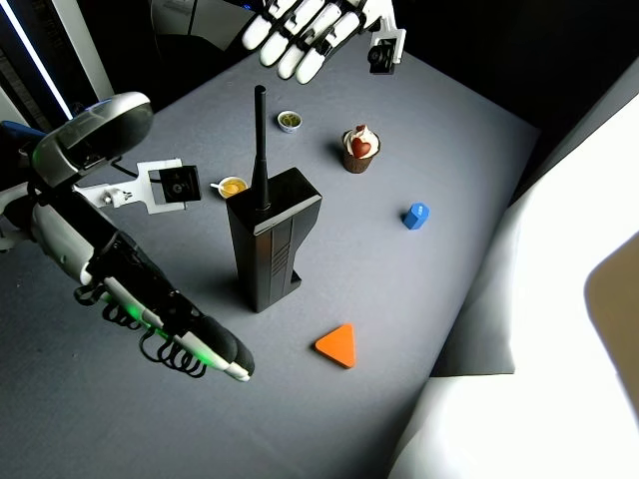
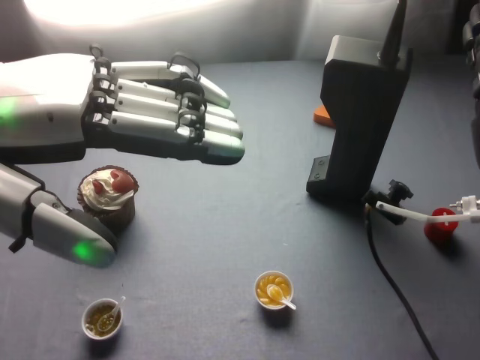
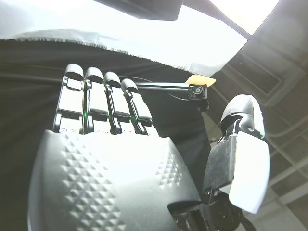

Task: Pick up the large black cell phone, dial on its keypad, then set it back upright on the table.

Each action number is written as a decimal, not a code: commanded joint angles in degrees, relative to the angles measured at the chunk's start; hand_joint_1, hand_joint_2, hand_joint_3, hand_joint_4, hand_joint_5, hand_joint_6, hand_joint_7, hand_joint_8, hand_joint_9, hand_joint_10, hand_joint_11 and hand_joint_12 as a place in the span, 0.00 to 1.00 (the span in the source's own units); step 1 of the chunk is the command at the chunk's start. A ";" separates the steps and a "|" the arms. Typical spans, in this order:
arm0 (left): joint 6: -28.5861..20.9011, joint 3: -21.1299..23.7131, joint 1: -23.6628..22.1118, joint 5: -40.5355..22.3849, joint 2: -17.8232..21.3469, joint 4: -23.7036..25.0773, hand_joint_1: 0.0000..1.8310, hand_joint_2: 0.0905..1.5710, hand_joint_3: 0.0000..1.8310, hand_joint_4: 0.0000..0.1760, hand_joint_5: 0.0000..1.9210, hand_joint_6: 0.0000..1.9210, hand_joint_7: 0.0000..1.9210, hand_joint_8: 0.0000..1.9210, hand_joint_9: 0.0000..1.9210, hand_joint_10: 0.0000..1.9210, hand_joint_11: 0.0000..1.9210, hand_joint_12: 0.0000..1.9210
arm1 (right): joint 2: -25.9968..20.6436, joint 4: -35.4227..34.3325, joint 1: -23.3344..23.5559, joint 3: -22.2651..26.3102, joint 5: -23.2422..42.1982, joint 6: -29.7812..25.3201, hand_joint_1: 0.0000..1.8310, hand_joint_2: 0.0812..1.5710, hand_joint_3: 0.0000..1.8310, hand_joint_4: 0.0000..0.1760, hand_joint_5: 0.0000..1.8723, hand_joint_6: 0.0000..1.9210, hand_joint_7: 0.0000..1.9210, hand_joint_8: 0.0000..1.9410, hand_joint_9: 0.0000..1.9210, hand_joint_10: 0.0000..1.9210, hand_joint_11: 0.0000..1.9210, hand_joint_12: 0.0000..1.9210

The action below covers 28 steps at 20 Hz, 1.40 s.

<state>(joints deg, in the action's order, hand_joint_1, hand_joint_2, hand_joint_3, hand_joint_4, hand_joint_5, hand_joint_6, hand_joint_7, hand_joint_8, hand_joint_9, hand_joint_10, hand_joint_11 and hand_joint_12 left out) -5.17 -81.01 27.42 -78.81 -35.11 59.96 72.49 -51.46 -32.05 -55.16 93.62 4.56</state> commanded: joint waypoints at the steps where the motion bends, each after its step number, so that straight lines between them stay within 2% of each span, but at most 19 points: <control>1: 0.75 0.06 -1.45 -4.35 -0.03 -5.31 0.00 0.73 0.00 0.00 0.12 0.00 0.13 0.00 0.13 0.00 0.00 0.24 | -0.44 4.39 0.59 -0.35 5.26 -0.54 0.19 0.53 0.00 0.00 0.00 0.00 0.00 0.00 0.00 0.00 0.00 0.00; 4: 2.59 0.03 -1.45 -4.54 -0.35 -5.25 0.00 0.72 0.00 0.00 0.12 0.00 0.15 0.01 0.14 0.00 0.00 0.24 | 0.02 5.24 0.59 -1.31 4.77 -0.54 0.20 0.52 0.00 0.00 0.00 0.00 0.00 0.00 0.00 0.00 0.00 0.00; 6: 2.02 -0.36 -1.31 -4.85 -0.72 -5.30 0.00 0.72 0.00 0.00 0.12 0.00 0.14 0.00 0.13 0.00 0.00 0.23 | 0.78 6.25 0.59 -2.01 4.65 -0.54 0.23 0.52 0.00 0.00 0.00 0.00 0.00 0.00 0.00 0.00 0.00 0.00; 7: 2.17 -0.86 -0.62 -4.51 -1.13 -7.32 0.00 0.72 0.00 0.00 0.12 0.00 0.15 0.00 0.14 0.00 0.00 0.25 | 1.29 6.26 0.59 -2.22 4.64 -0.54 0.24 0.52 0.00 0.00 0.00 0.00 0.00 0.00 0.00 0.00 0.00 0.00; 10: 2.37 -2.33 -1.75 -4.31 -1.58 -9.05 0.00 0.72 0.00 0.00 0.13 0.00 0.15 0.00 0.14 0.00 0.00 0.26 | 2.57 6.26 0.59 -3.09 4.65 -0.54 0.24 0.51 0.00 0.00 0.00 0.00 0.00 0.00 0.00 0.00 0.00 0.00; 13: 1.69 -2.65 -2.24 -4.42 -2.07 -7.39 0.00 0.72 0.00 0.00 0.13 0.00 0.14 0.00 0.14 0.00 0.00 0.24 | 3.62 6.24 0.78 -4.11 4.66 -0.54 0.23 0.51 0.00 0.00 0.00 0.00 0.00 0.00 0.00 0.00 0.00 0.00; 14: 1.22 -2.62 -2.24 -4.65 -2.16 -6.88 0.00 0.73 0.00 0.00 0.13 0.00 0.14 0.00 0.14 0.00 0.00 0.24 | 3.97 6.24 0.90 -4.50 4.68 -0.54 0.24 0.51 0.00 0.00 0.00 0.00 0.00 0.00 0.00 0.00 0.00 0.00; 15: -0.54 -2.49 -2.26 -4.37 -2.11 -7.47 0.00 0.73 0.00 0.00 0.13 0.00 0.15 0.00 0.14 0.00 0.00 0.26 | 4.67 6.23 1.04 -5.18 4.67 -0.54 0.24 0.51 0.00 0.00 0.00 0.00 0.00 0.00 0.00 0.00 0.00 0.00; 18: -2.34 -2.30 -3.84 -4.13 -2.28 -9.94 0.00 0.73 0.00 0.00 0.12 0.00 0.14 0.00 0.13 0.00 0.00 0.23 | 5.84 6.26 1.39 -6.38 4.47 -0.54 0.23 0.51 0.00 0.00 0.00 0.00 0.00 0.00 0.00 0.00 0.00 0.00; 20: -4.48 -1.76 -3.99 -4.35 -2.24 -11.37 0.00 0.73 0.00 0.00 0.12 0.00 0.15 0.00 0.14 0.00 0.00 0.25 | 6.47 6.26 1.82 -6.96 4.40 -0.54 0.22 0.51 0.00 0.00 0.00 0.00 0.00 0.00 0.00 0.00 0.00 0.00; 22: -6.51 -0.93 -4.04 -4.18 -1.84 -11.03 0.00 0.73 0.00 0.00 0.13 0.00 0.15 0.00 0.14 0.00 0.00 0.28 | 7.04 6.26 2.31 -7.47 4.27 -0.54 0.22 0.50 0.00 0.00 0.00 0.00 0.00 0.00 0.00 0.00 0.00 0.00; 25: -9.50 -0.16 -3.97 -4.72 -1.60 -9.62 0.00 0.73 0.00 0.00 0.13 0.00 0.15 0.00 0.14 0.00 0.00 0.28 | 7.83 6.26 3.21 -7.79 3.81 -0.54 0.21 0.51 0.00 0.00 0.00 0.00 0.00 0.00 0.00 0.00 0.00 0.00; 26: -10.11 -0.14 -4.00 -4.87 -1.54 -9.32 0.00 0.72 0.00 0.00 0.12 0.00 0.14 0.00 0.13 0.00 0.00 0.24 | 8.10 6.26 3.34 -7.96 3.80 -0.54 0.21 0.52 0.00 0.00 0.00 0.00 0.00 0.00 0.00 0.00 0.00 0.00; 28: -10.29 -0.38 -4.04 -5.17 -1.50 -9.33 0.00 0.73 0.00 0.00 0.12 0.00 0.13 0.00 0.12 0.00 0.00 0.23 | 8.56 6.26 3.54 -8.29 3.79 -0.54 0.22 0.52 0.00 0.00 0.00 0.00 0.00 0.00 0.00 0.00 0.00 0.00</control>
<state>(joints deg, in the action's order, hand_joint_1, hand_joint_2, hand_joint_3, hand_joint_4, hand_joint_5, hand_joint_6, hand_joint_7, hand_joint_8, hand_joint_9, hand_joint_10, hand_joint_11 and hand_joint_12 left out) -15.07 -81.56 24.58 -79.35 -36.97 55.92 81.78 -49.67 -28.80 -63.24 92.12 4.60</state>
